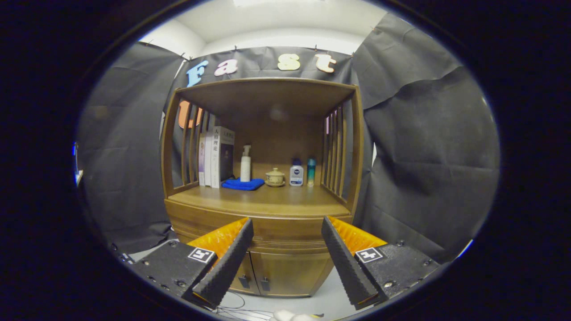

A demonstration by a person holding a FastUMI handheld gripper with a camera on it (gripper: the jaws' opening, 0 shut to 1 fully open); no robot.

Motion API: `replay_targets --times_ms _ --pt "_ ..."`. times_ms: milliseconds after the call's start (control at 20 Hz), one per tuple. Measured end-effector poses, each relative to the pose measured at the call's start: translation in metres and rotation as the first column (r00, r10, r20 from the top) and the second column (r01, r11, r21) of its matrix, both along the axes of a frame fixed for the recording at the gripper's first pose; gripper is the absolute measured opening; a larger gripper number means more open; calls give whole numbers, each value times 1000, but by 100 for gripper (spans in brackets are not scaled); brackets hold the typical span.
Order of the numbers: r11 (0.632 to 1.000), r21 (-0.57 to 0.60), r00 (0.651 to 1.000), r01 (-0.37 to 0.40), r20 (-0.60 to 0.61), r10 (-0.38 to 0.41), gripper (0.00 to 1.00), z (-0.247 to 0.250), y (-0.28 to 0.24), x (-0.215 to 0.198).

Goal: Pull open the drawer, take out the items inside it, and place them on the countertop above the cabinet.

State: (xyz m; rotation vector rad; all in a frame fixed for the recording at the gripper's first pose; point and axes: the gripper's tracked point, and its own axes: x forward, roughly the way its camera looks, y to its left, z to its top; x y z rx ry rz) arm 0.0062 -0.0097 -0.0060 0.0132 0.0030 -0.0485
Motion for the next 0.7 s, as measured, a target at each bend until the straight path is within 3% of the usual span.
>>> replay_targets --times_ms 500,700 --pt "1000 17 999 -20 -25 20 100 -11 16 15" --pt "999 7 998 -46 -35 46 100 -43 38 37"
